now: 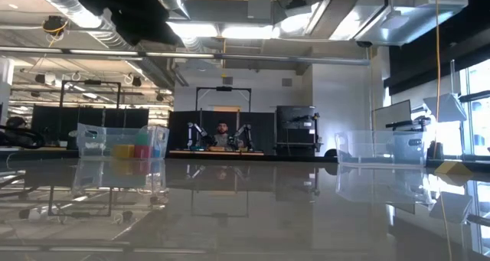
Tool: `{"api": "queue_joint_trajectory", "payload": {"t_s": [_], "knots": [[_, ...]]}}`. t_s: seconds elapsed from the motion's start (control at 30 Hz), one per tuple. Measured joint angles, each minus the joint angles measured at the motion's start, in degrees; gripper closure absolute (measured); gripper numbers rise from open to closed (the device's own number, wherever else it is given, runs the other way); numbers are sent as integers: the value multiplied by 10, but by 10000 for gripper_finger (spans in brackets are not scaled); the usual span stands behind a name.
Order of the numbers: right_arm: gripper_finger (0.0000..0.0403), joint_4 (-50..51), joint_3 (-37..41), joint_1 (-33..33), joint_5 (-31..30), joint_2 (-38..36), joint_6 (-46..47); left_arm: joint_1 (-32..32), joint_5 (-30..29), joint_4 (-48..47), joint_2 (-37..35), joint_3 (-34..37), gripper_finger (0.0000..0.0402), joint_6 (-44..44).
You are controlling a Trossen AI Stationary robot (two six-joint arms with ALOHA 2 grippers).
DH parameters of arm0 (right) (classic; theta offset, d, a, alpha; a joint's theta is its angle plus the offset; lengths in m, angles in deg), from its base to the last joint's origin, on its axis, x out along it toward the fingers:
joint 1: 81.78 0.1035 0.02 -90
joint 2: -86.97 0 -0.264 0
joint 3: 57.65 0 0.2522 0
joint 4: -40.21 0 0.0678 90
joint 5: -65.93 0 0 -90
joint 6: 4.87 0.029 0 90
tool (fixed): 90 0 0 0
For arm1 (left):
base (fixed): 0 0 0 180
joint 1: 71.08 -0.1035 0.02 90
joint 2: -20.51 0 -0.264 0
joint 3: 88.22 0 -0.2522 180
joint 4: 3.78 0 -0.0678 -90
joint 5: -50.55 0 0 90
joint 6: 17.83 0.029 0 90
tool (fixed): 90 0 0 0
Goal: Sort blocks by size
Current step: Put the right blue cylinder block into the bottom transparent bin
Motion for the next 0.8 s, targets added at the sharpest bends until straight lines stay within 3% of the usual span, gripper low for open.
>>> {"api": "queue_joint_trajectory", "payload": {"t_s": [0.5, 0.63, 0.8], "knots": [[150, -159, 107, 12, -5, 0, 14, 0, -2, 3, 0, 0, 194, 2], [184, -181, 127, 12, -2, 0, 14, 0, -6, 15, 0, 0, 194, 14], [262, -175, 129, 12, -1, 0, 6, 0, -6, 18, 0, 0, 194, 12]]}}
